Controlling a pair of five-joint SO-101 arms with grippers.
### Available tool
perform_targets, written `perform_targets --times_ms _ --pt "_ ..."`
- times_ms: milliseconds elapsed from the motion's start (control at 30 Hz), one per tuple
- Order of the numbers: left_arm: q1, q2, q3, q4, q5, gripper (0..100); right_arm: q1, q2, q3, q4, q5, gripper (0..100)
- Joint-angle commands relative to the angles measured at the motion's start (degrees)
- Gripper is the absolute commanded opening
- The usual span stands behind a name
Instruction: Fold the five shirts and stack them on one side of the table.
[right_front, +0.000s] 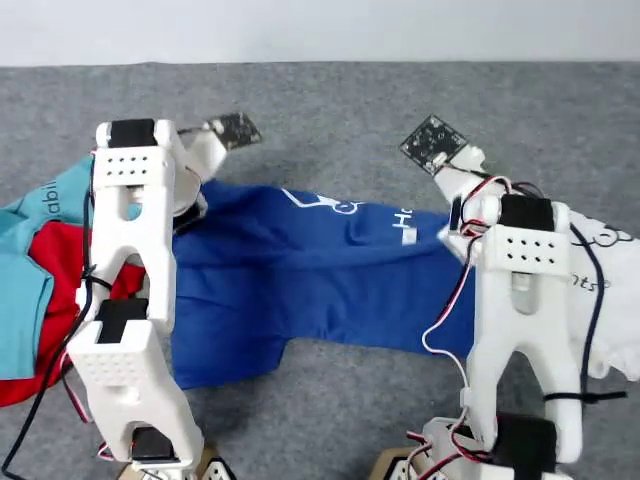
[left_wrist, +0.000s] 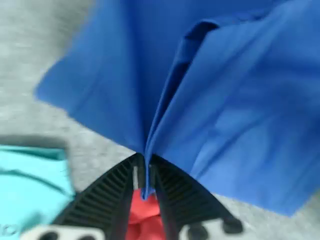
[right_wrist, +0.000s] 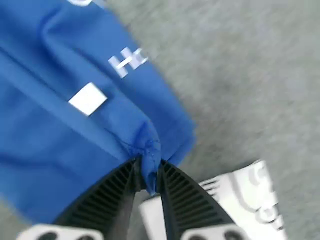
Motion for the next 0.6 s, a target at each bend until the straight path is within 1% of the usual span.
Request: perform_targets --times_ms 0,200,333,567 --pt "-0.7 -1.23 5.41 1.85 -3.6 0 -0.48 -2.77 -3.25 6.55 0.62 1.1" --pt "-1.23 -5.63 15.16 1.85 -5.89 0 -0.48 -2.77 -3.25 15.43 0.62 1.1" --pt "-1.23 -9.49 20.35 1.76 -8.44 0 -0.48 -2.77 -3.16 18.68 0.53 1.2" --pt "-2.37 -10.29 22.73 1.67 -8.97 0 -0.13 -2.68 -3.08 22.2 0.62 1.1"
